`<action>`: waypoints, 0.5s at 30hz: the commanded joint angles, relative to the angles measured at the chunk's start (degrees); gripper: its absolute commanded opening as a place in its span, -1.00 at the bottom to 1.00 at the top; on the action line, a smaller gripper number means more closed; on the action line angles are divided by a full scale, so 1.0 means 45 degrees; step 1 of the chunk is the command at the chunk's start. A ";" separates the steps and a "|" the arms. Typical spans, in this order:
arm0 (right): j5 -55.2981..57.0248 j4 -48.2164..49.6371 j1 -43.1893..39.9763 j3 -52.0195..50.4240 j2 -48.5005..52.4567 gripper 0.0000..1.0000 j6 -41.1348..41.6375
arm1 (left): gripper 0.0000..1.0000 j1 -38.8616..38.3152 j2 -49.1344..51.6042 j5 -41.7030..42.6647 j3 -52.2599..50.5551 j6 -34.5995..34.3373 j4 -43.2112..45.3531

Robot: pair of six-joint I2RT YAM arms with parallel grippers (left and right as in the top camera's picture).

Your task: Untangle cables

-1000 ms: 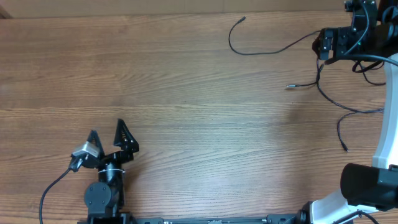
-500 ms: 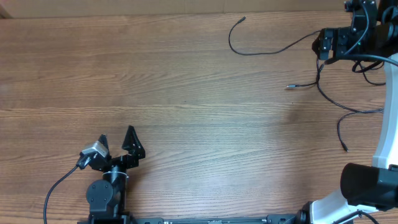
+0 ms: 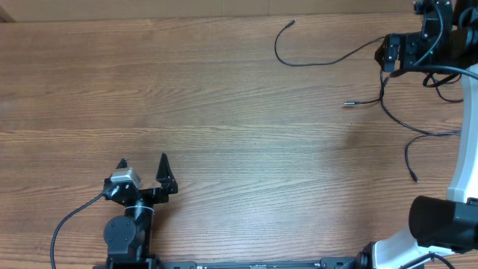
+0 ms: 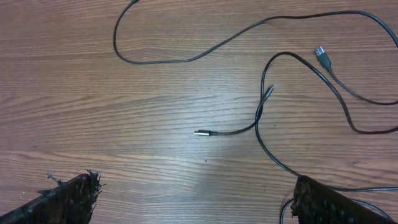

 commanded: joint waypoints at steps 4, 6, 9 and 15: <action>-0.0015 0.0058 0.0010 0.0141 -0.0015 1.00 -0.0005 | 0.99 0.0063 -0.0160 0.0393 -0.0039 0.0510 0.0000; -0.0015 0.0058 0.0005 0.0141 -0.0015 1.00 -0.0005 | 0.99 0.0068 -0.0160 0.0287 -0.0039 0.0471 0.0005; -0.0015 0.0058 0.0010 0.0141 -0.0015 1.00 -0.0005 | 0.99 0.0068 -0.0160 0.0277 -0.0039 0.0471 0.0005; -0.0015 0.0058 0.0010 0.0141 -0.0015 1.00 -0.0005 | 0.99 0.0068 -0.0155 0.0282 -0.0039 0.0471 0.0005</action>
